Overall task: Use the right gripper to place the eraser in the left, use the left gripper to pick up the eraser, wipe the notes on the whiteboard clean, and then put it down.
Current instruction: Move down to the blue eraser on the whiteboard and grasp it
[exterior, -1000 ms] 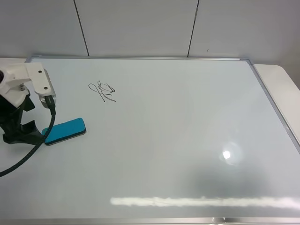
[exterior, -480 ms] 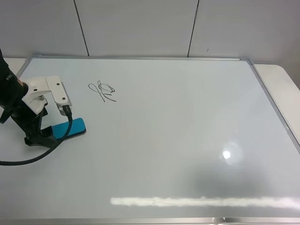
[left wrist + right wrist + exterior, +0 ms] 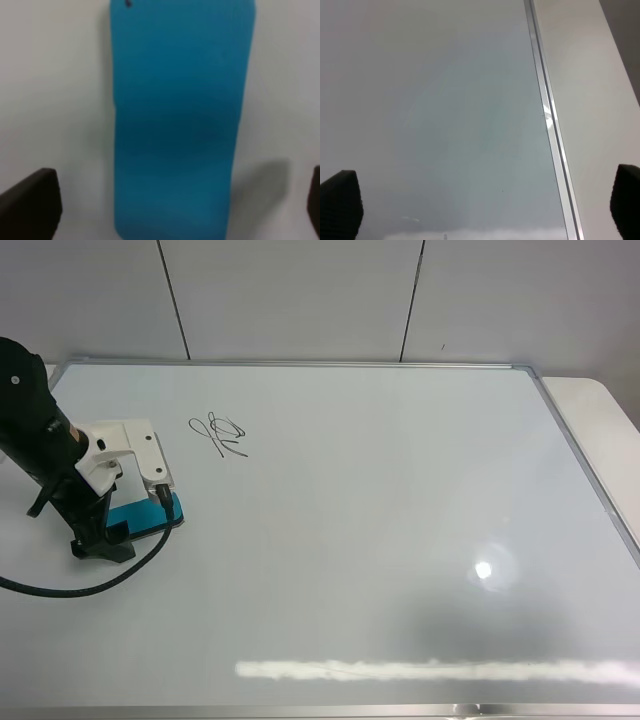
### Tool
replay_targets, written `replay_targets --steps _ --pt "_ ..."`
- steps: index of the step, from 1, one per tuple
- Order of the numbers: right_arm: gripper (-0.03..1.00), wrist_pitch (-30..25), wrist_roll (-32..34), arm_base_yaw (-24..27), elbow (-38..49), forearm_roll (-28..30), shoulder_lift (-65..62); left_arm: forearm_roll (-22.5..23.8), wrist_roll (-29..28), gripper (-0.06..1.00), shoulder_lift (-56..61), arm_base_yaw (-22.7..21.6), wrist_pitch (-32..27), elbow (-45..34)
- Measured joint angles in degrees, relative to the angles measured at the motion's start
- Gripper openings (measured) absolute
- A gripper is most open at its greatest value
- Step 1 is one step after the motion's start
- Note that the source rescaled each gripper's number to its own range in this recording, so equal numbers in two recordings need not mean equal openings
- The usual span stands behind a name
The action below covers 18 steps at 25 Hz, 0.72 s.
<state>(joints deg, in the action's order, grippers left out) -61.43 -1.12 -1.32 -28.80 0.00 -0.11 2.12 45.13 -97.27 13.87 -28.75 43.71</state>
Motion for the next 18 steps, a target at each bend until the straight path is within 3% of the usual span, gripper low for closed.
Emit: replay_targets --steps 18 --pt "1.0 0.0 0.0 0.0 0.0 0.0 0.0 2.0 -0.6 1.0 -1.6 0.0 3.2 0.0"
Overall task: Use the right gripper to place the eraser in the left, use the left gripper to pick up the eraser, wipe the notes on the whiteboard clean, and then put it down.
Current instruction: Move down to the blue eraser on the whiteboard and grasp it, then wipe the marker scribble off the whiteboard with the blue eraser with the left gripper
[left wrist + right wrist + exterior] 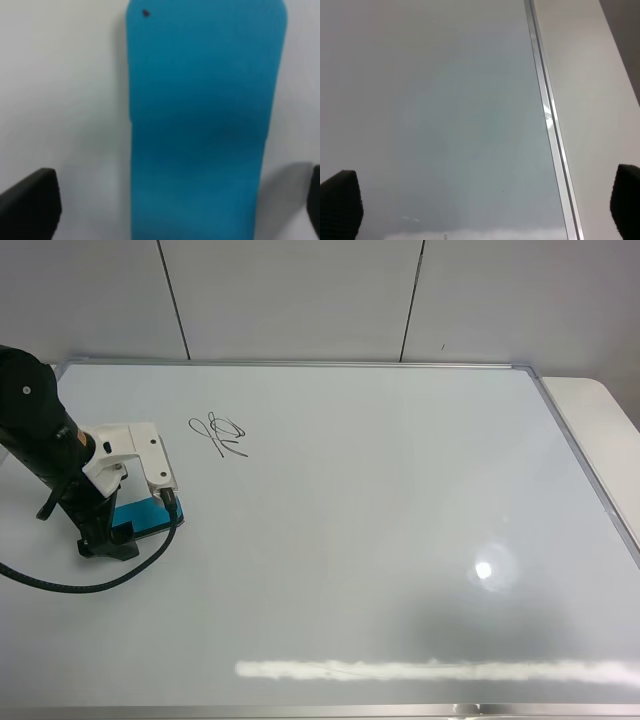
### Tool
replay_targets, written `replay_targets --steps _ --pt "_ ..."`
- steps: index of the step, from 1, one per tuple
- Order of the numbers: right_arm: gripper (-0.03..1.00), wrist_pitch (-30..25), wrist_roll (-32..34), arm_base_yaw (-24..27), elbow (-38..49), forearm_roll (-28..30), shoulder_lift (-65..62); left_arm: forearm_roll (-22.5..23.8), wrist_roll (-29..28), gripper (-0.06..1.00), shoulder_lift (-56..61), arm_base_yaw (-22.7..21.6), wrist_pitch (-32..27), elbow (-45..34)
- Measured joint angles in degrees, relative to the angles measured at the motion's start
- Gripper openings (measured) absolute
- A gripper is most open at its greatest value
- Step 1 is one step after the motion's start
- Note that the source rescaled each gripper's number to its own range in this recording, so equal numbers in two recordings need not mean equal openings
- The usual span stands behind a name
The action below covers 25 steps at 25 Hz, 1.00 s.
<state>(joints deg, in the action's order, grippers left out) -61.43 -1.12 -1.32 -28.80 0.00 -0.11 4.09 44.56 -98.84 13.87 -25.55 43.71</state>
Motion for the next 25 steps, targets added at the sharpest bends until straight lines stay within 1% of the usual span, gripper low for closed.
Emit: replay_targets --steps 8,9,10,11,12,13,14,15,17,25 --pt "1.0 0.0 0.0 0.0 0.0 0.0 0.0 0.0 -0.1 1.0 0.0 0.0 -0.1 0.0" --pt "1.0 0.0 0.0 0.0 0.0 0.0 0.0 0.0 -0.2 0.98 0.0 0.0 -0.1 0.0" --pt "1.0 0.0 0.0 0.0 0.0 0.0 0.0 0.0 -0.2 0.91 0.0 0.0 -0.1 0.0" --pt "1.0 0.0 0.0 0.0 0.0 0.0 0.0 0.0 -0.3 0.77 0.0 0.0 -0.2 0.0" --pt "1.0 0.0 0.0 0.0 0.0 0.0 0.0 -0.1 -0.3 0.56 0.0 0.0 -0.2 0.0" --pt "1.0 0.0 0.0 0.0 0.0 0.0 0.0 -0.1 -0.4 0.34 0.0 0.0 -0.2 0.0" --pt "1.0 0.0 0.0 0.0 0.0 0.0 0.0 -0.4 -0.4 0.04 0.0 0.0 -0.4 0.0" --pt "1.0 0.0 0.0 0.0 0.0 0.0 0.0 -0.6 -0.4 0.0 0.0 0.0 -0.5 0.0" --pt "1.0 0.0 0.0 0.0 0.0 0.0 0.0 -0.9 -0.5 0.03 0.0 0.0 -0.6 0.1" --pt "1.0 0.0 0.0 0.0 0.0 0.0 0.0 -1.7 -0.9 0.03 0.0 0.0 -1.0 0.3"
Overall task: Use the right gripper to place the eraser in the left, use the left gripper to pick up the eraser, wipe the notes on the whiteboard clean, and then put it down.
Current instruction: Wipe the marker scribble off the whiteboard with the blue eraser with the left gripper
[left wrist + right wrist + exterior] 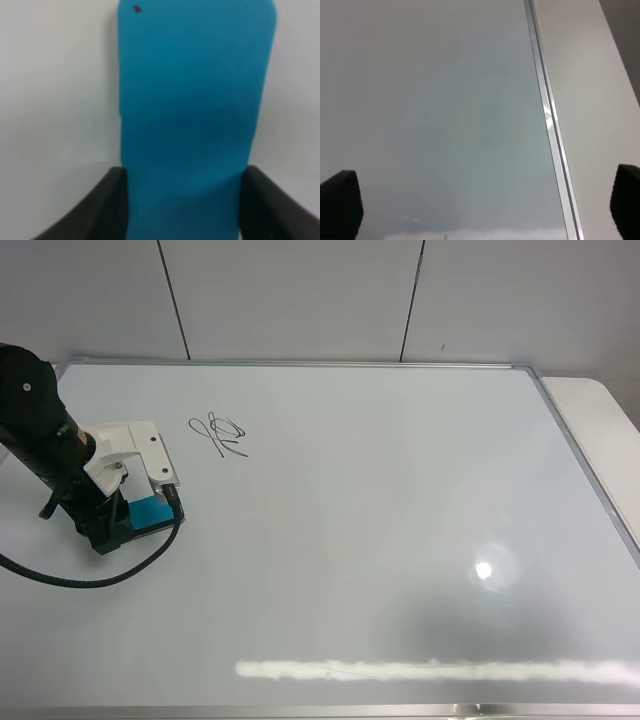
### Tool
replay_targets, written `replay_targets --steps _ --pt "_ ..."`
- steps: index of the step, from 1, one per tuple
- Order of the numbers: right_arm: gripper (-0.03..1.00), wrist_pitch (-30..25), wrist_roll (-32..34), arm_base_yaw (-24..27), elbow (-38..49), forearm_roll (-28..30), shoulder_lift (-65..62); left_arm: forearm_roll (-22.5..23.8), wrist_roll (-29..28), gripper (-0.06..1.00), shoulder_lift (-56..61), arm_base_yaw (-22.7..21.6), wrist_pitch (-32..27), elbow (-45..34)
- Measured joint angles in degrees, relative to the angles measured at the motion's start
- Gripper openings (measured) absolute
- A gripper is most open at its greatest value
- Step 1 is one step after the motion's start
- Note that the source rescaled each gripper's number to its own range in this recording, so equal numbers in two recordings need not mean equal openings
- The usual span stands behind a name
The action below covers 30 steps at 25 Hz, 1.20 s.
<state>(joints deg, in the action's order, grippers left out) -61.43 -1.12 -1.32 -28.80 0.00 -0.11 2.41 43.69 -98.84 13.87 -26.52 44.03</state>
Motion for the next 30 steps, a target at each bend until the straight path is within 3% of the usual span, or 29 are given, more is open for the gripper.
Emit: replay_targets --steps 9,15,22,30 --pt "1.0 0.0 0.0 0.0 0.0 0.0 0.0 -0.3 -4.9 0.03 0.0 0.0 -4.4 3.4" --pt "1.0 0.0 0.0 0.0 0.0 0.0 0.0 0.9 -14.6 0.03 0.0 0.0 -9.5 10.7" --pt "1.0 0.0 0.0 0.0 0.0 0.0 0.0 6.0 -28.0 0.03 -1.3 0.0 -7.7 17.9" --pt "1.0 0.0 0.0 0.0 0.0 0.0 0.0 7.4 -30.2 0.03 -14.3 0.0 -13.6 33.6"
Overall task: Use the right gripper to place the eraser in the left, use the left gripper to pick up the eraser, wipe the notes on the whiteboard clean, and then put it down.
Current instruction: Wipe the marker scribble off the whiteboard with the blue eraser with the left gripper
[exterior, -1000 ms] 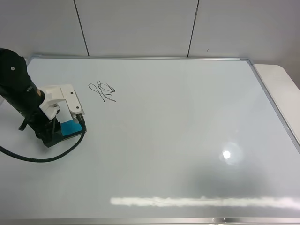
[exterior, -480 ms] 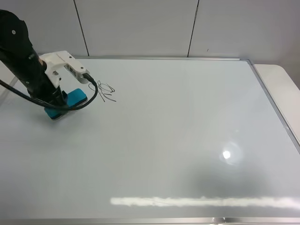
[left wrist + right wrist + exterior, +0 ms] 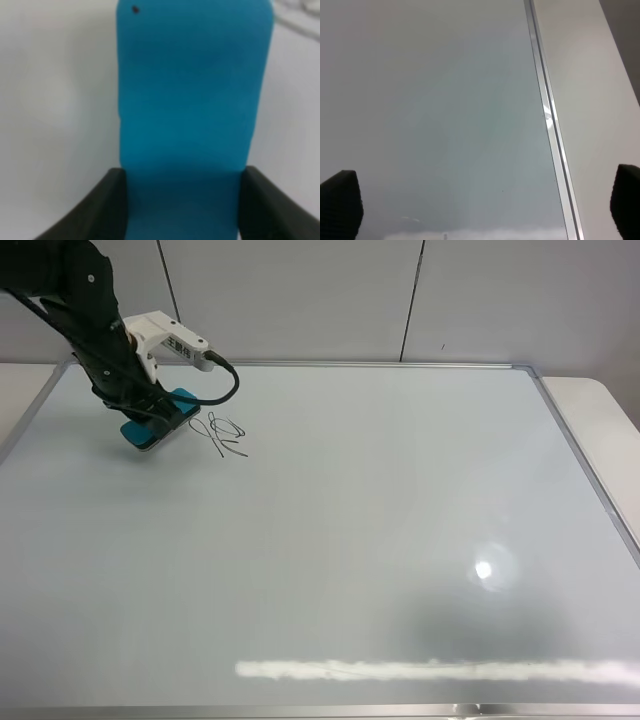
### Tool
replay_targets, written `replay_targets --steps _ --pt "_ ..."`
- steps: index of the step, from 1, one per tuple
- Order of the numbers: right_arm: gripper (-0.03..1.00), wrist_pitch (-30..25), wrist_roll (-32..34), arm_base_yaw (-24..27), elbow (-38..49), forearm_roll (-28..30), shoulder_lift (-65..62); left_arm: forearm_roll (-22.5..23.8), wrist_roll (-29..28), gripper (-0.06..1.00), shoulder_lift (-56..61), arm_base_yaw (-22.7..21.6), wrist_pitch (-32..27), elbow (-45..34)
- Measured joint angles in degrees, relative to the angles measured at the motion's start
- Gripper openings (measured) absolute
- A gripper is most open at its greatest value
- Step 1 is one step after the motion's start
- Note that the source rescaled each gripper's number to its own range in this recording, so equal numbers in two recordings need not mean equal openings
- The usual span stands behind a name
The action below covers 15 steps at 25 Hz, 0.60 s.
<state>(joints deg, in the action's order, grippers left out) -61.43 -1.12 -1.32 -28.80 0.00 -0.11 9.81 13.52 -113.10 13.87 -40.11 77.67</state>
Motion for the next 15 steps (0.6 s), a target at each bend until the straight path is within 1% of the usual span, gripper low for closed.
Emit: replay_targets --steps 2,6,10,15 --pt "1.0 0.0 0.0 0.0 0.0 0.3 0.0 0.3 0.0 0.03 -3.7 0.0 -1.2 4.3" --pt "1.0 0.0 0.0 0.0 0.0 0.0 0.0 1.6 0.0 0.03 -9.1 0.0 -1.8 10.2" --pt "1.0 0.0 0.0 0.0 0.0 0.0 0.0 3.2 0.0 0.03 -13.1 -1.4 -1.8 13.4" --pt "1.0 0.0 0.0 0.0 0.0 0.0 0.0 2.3 0.0 0.03 -14.1 -3.7 -1.9 14.5"
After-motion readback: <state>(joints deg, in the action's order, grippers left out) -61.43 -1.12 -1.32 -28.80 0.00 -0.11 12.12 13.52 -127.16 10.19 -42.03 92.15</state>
